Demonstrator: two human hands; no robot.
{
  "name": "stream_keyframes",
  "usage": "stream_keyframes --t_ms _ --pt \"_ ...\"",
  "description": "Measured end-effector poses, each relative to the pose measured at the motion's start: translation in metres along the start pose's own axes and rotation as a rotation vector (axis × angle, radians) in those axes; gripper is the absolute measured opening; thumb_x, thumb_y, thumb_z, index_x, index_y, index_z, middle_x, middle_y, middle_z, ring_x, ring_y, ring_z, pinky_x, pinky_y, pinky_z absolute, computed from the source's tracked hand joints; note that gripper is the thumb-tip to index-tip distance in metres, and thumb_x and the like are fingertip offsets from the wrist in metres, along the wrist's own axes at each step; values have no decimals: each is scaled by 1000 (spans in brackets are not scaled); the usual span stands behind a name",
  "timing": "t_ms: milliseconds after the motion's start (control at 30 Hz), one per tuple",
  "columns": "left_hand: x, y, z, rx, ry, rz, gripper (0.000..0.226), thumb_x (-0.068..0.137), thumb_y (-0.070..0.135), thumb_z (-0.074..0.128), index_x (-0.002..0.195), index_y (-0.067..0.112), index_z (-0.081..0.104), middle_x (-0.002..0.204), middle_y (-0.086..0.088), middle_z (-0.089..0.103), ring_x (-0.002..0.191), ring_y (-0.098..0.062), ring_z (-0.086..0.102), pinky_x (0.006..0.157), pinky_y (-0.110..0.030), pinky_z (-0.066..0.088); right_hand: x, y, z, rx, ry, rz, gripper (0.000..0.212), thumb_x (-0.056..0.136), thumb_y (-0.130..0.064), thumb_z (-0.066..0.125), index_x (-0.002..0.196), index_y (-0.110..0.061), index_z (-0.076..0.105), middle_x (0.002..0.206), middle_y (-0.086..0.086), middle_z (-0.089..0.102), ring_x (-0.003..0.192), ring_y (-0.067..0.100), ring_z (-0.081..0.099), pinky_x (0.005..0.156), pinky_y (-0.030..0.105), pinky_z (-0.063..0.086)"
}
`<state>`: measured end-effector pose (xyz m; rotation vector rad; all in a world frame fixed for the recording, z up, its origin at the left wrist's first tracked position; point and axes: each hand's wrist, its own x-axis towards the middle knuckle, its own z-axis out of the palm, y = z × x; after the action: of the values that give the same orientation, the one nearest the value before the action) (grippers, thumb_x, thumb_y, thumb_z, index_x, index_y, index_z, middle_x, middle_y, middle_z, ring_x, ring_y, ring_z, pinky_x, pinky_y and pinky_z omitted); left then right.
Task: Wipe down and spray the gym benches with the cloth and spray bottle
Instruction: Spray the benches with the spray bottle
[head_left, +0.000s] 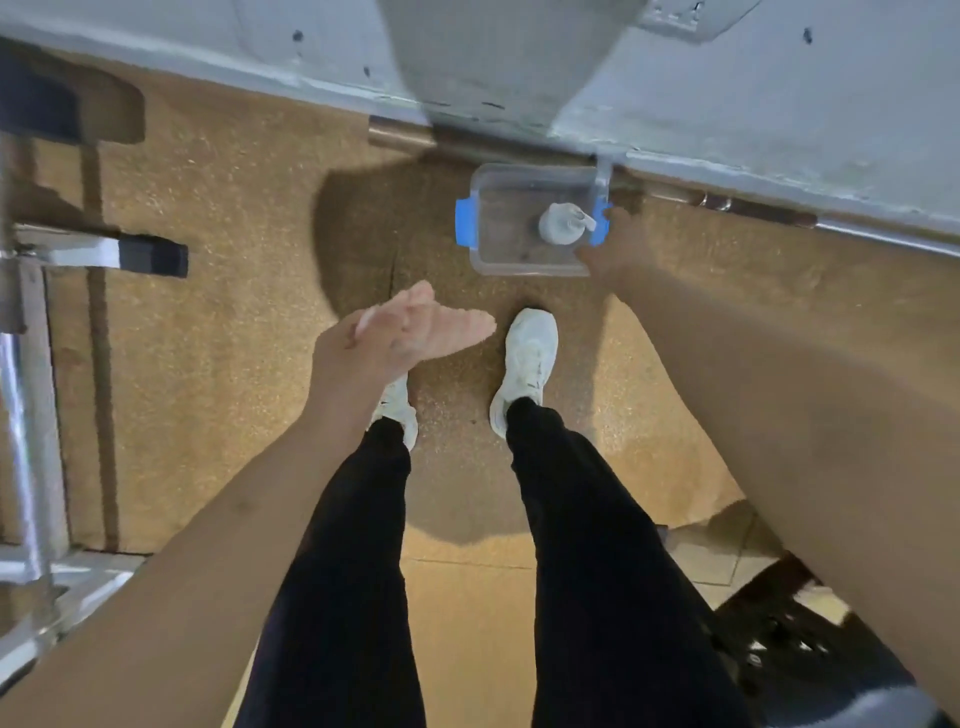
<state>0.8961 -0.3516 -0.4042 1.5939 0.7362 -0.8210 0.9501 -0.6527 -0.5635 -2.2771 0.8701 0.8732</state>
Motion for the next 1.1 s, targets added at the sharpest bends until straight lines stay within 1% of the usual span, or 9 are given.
stream_keyframes --t_ms 133,267,400,467,600,667,800,967,1100 --pt "21 -16 10 32 27 -61 41 101 34 61 111 -4 71 108 -14 77 110 -16 72 103 -30 54 42 3 21 -114 -105 -7 63 95 -32 65 149 -13 39 143 16 52 128 36 54 104 43 48" --pt "31 -19 22 53 108 -132 36 100 36 65 104 1 72 94 -6 74 91 -11 74 79 -16 58 62 -5 25 -182 -74 9 45 104 -29 49 145 -10 46 142 17 55 131 36 52 104 41 44" --pt "34 -5 24 136 57 -105 56 86 61 68 103 8 73 106 -9 78 106 -21 74 103 -47 54 72 -9 10 -87 -15 -18 32 104 -24 51 129 -10 66 126 15 67 115 31 63 96 36 51" --pt "29 9 28 134 93 -112 68 67 66 67 104 9 73 109 -9 77 107 -22 72 102 -43 55 68 -9 0 -3 57 -48 28 105 -22 50 117 -8 71 107 12 68 99 27 63 84 31 48" --pt "10 29 34 137 71 -16 13 95 38 66 98 31 76 117 7 76 109 -10 71 91 -26 55 28 -11 -28 103 158 -134 29 103 -18 46 76 -24 53 82 -1 52 83 19 44 66 27 32" --pt "-2 36 29 156 80 28 10 99 40 65 96 39 75 114 2 75 106 -14 72 93 -36 59 -3 -10 -48 194 174 -159 22 102 -21 48 83 -15 57 80 -1 55 77 18 45 62 29 32" --pt "-35 55 28 176 94 27 38 99 44 62 107 7 64 95 -8 68 91 -24 68 86 -43 56 -84 -9 -100 475 208 -122 24 102 -25 51 84 -12 60 69 -5 52 63 11 40 53 21 33" --pt "-95 97 22 171 41 47 33 99 50 61 101 18 68 99 -4 74 96 -18 69 90 -44 54 -210 -18 -167 863 263 -129 33 104 -26 52 91 1 65 71 -1 50 63 12 43 59 27 38" --pt "-161 134 31 201 -83 22 26 104 51 52 95 31 66 98 3 73 100 -17 70 93 -41 56 -300 -19 -208 1245 283 -147 31 104 -19 53 78 -11 66 62 3 45 55 13 37 53 26 31"
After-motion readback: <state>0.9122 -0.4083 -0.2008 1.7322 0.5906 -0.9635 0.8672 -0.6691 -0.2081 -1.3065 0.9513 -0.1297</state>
